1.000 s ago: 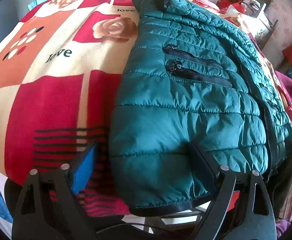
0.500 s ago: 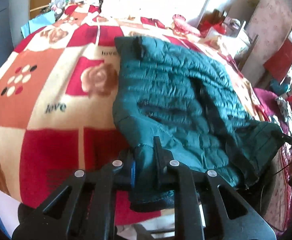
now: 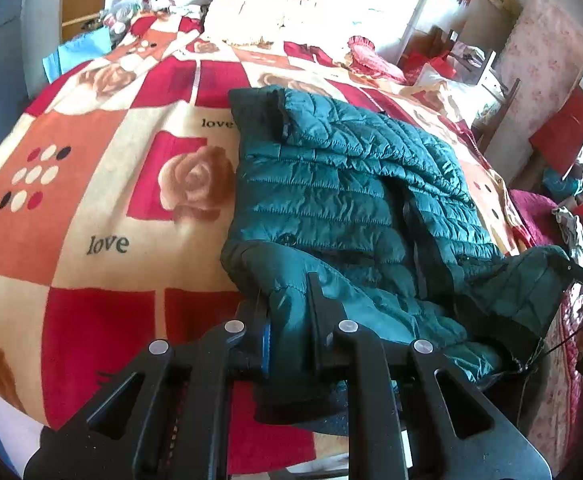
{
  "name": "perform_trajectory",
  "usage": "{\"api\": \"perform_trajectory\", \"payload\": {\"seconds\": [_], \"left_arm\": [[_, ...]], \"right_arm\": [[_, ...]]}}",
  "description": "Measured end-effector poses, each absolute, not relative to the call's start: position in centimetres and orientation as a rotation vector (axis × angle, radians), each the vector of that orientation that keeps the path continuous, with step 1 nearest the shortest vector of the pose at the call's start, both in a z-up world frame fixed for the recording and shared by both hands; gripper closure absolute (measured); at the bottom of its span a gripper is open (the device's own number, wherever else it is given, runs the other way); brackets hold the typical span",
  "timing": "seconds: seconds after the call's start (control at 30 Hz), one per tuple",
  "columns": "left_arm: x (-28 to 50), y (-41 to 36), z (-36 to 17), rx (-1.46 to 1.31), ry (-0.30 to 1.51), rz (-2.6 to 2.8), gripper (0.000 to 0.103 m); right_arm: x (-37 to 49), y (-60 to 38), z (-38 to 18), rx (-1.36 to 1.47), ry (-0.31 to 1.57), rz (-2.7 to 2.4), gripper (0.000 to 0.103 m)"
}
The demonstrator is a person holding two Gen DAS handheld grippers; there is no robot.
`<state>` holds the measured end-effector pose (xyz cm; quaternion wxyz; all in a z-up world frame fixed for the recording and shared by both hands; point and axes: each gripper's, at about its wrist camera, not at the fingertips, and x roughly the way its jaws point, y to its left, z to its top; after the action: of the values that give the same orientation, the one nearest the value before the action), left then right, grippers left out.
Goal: Fold large clothes
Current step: 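Grasp the hem with both tools and lift it toward the collar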
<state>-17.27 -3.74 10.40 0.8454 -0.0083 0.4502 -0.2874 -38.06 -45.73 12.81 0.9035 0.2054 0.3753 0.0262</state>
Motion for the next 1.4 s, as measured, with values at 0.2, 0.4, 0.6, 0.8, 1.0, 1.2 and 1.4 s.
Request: {"api": "perform_trajectory", "payload": {"seconds": [0.2, 0.4, 0.6, 0.8, 1.0, 1.2, 1.4], "left_arm": [[-17.4, -3.8, 8.5, -0.017, 1.078, -0.633, 0.088], [-18.2, -3.2, 5.5, -0.094, 1.212, -0.658, 0.032], [-18.8, -2.6, 3.1, -0.085, 1.269, -0.619, 0.033], [-19.0, -2.6, 4.7, -0.03, 1.207, -0.648, 0.088], [-18.0, -3.1, 9.2, -0.048, 1.054, -0.664, 0.091], [-16.2, -4.7, 13.0, -0.039, 0.9, -0.631, 0.091], [-13.9, -6.4, 15.2, -0.051, 0.803, -0.581, 0.091]], "right_arm": [[-38.0, -46.0, 12.8, 0.449, 0.771, 0.059, 0.087], [-37.7, -46.3, 12.6, 0.457, 0.778, 0.061, 0.087], [-37.7, -46.4, 12.6, 0.458, 0.783, 0.064, 0.087], [-37.6, -46.3, 12.6, 0.455, 0.782, 0.06, 0.087], [-37.0, -46.3, 13.4, 0.457, 0.765, 0.054, 0.088], [-36.1, -47.0, 14.6, 0.459, 0.732, 0.031, 0.088], [-34.7, -48.0, 16.2, 0.445, 0.702, -0.005, 0.088]]}}
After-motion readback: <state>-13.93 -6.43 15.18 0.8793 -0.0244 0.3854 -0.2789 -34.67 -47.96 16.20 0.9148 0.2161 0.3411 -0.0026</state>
